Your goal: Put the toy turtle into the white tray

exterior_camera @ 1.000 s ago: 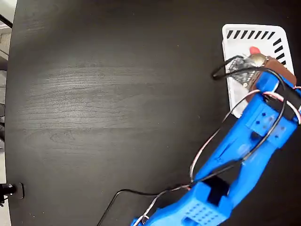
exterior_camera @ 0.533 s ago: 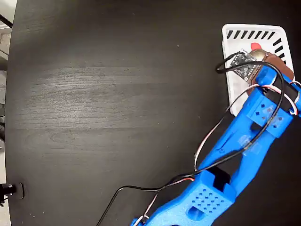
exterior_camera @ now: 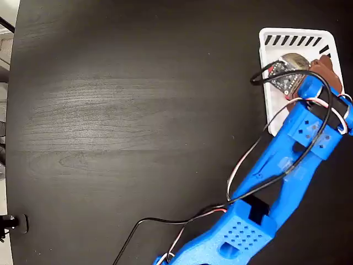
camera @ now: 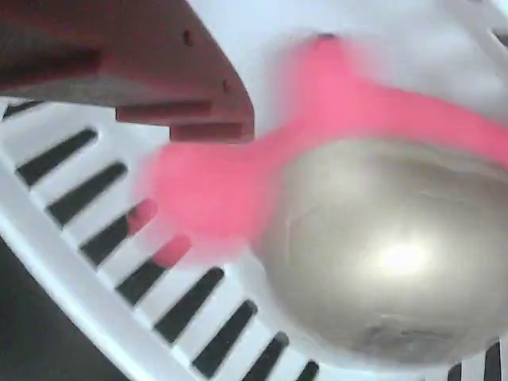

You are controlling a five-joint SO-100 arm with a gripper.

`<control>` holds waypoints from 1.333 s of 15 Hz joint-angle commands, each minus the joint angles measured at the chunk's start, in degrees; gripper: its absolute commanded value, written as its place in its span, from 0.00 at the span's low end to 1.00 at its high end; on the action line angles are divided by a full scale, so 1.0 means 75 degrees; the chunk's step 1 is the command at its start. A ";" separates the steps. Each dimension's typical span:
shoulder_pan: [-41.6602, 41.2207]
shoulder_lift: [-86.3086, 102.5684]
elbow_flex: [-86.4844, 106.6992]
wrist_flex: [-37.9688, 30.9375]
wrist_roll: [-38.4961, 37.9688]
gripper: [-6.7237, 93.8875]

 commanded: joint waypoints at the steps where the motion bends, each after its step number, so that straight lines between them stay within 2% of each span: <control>1: 0.0094 0.0598 0.0117 0.0023 -0.0012 0.59; 3: 0.0059 0.1184 0.0633 -0.0070 0.0082 0.59; 4: -0.0012 0.1734 0.1184 -0.0293 0.0164 0.51; 5: -0.0117 0.2414 0.1910 -0.0680 0.0363 0.32; 6: -0.0281 0.3129 0.2695 -0.1090 0.0516 0.08; 8: -0.0762 0.4699 0.4512 -0.2016 0.0715 0.07; 11: -0.1805 0.7348 0.8355 -0.4324 0.0879 0.07; 13: -0.2660 0.8953 1.0664 -0.5520 0.0938 0.07; 16: -0.3879 1.0922 1.2855 -0.6012 0.1113 0.07; 20: -0.4758 1.3992 1.6055 -0.6516 0.0914 0.07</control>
